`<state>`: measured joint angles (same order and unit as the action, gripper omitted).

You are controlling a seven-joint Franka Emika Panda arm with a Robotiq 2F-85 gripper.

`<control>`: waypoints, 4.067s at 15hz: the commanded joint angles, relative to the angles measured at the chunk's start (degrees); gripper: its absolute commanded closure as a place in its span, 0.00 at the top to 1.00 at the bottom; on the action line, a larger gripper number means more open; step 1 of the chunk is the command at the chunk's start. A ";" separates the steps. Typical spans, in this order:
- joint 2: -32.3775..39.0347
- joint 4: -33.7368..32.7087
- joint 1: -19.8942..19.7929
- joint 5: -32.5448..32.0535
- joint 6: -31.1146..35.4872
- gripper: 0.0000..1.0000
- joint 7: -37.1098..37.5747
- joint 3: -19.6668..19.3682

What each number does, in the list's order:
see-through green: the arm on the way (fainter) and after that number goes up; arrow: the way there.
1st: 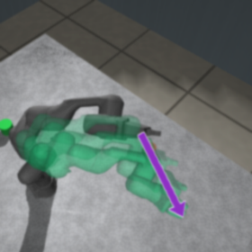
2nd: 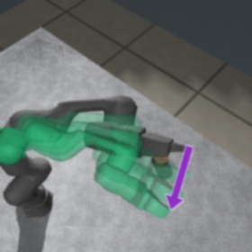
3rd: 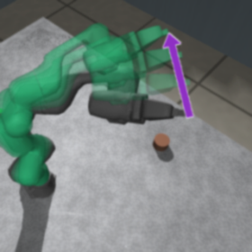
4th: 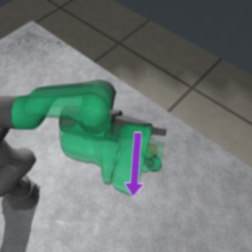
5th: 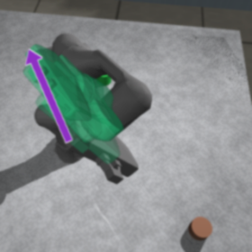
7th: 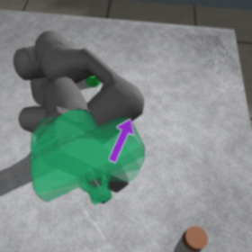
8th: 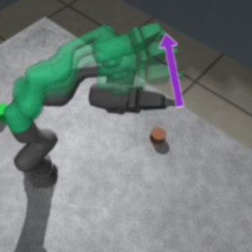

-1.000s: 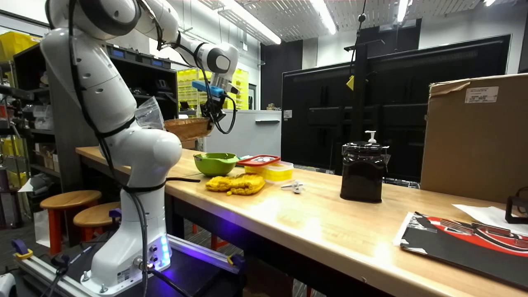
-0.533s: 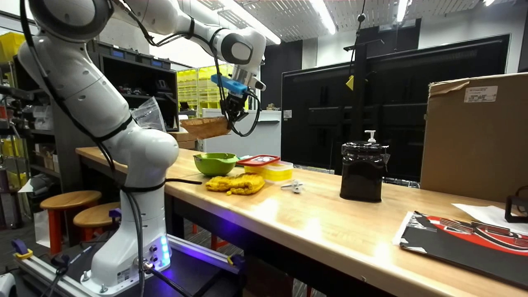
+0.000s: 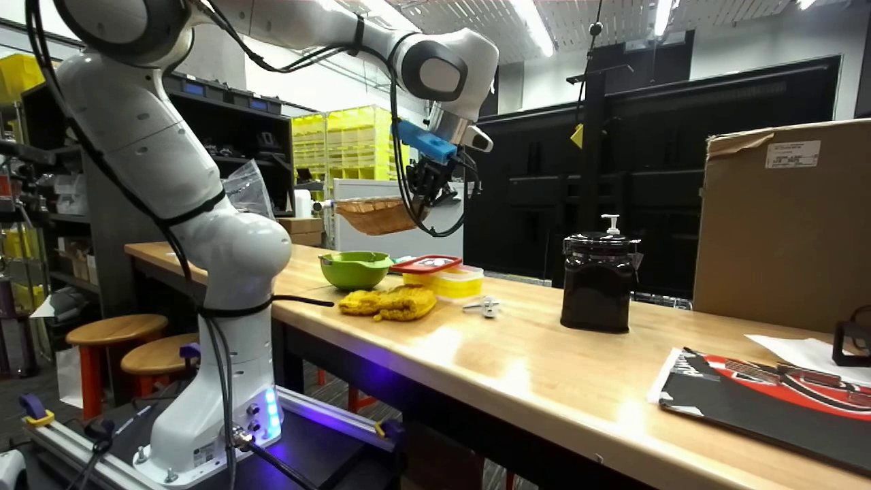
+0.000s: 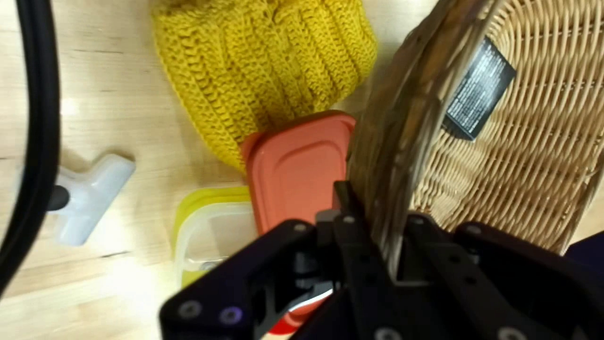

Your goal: Move the brown baskets to the right

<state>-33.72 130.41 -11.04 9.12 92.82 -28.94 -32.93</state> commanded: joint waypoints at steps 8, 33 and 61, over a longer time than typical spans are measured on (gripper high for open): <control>9.63 -11.95 -4.38 -4.73 -7.21 0.03 -8.72 -10.33; 62.32 -62.00 -28.18 13.56 -10.52 0.03 -25.90 6.95; 74.68 -92.74 -30.99 5.19 -27.15 0.03 -31.95 26.75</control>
<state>43.94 35.56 -47.17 15.76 65.43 -61.35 -6.91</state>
